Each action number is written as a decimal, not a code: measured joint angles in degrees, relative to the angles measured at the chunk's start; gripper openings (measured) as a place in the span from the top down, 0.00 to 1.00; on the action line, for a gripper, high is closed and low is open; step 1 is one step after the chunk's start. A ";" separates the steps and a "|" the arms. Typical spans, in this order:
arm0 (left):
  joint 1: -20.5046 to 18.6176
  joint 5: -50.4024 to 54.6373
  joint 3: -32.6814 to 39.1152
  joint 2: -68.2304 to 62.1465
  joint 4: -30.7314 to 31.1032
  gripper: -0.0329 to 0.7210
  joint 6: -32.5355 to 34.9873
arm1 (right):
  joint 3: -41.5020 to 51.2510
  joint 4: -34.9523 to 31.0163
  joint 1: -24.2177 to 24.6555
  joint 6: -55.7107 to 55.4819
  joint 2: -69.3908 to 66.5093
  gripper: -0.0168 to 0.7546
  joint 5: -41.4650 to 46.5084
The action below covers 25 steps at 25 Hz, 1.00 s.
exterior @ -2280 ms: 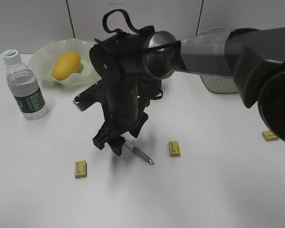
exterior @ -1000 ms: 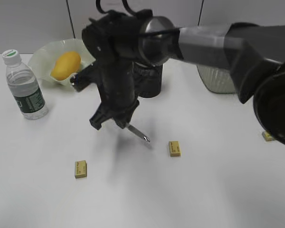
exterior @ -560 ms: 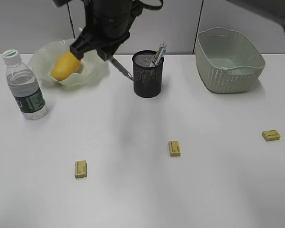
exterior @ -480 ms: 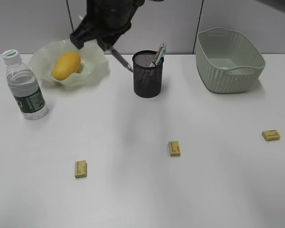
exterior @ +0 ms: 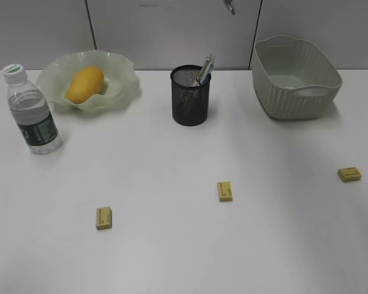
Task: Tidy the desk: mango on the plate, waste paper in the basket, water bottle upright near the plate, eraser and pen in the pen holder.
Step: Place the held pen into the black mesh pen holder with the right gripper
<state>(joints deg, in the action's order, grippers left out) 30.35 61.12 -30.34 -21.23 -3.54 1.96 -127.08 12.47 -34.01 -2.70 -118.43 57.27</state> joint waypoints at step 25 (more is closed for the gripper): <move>0.00 0.00 0.00 0.00 0.00 0.38 0.00 | 29.22 4.38 1.29 -11.82 1.10 0.83 -47.65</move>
<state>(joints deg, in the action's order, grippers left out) 30.35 61.12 -30.34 -21.23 -3.54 1.96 -97.85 16.85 -32.72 -14.53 -117.33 9.62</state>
